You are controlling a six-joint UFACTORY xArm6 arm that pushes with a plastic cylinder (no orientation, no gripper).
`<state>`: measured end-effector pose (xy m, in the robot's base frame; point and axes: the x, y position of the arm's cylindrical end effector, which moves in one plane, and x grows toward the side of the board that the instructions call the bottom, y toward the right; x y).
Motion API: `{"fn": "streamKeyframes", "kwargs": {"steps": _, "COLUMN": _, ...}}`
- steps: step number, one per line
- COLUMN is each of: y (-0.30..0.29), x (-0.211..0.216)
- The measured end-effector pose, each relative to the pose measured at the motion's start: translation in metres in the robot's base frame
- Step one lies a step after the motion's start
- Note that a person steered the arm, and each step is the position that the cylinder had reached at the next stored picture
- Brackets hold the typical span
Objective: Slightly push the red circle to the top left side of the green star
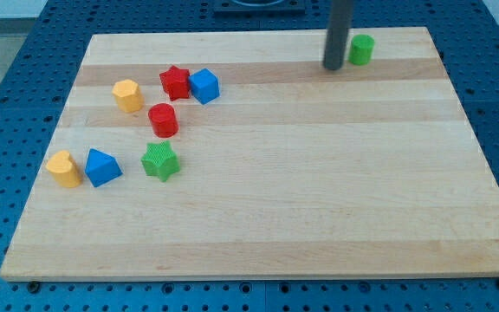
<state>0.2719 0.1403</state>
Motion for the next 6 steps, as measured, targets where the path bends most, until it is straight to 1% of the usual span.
{"fn": "streamKeyframes", "kwargs": {"steps": 1, "y": 0.05, "x": -0.026}}
{"fn": "streamKeyframes", "kwargs": {"steps": 2, "y": 0.064, "x": -0.02}}
{"fn": "streamKeyframes", "kwargs": {"steps": 3, "y": 0.031, "x": 0.044}}
{"fn": "streamKeyframes", "kwargs": {"steps": 4, "y": -0.054, "x": 0.092}}
{"fn": "streamKeyframes", "kwargs": {"steps": 5, "y": -0.161, "x": 0.093}}
{"fn": "streamKeyframes", "kwargs": {"steps": 6, "y": -0.237, "x": 0.098}}
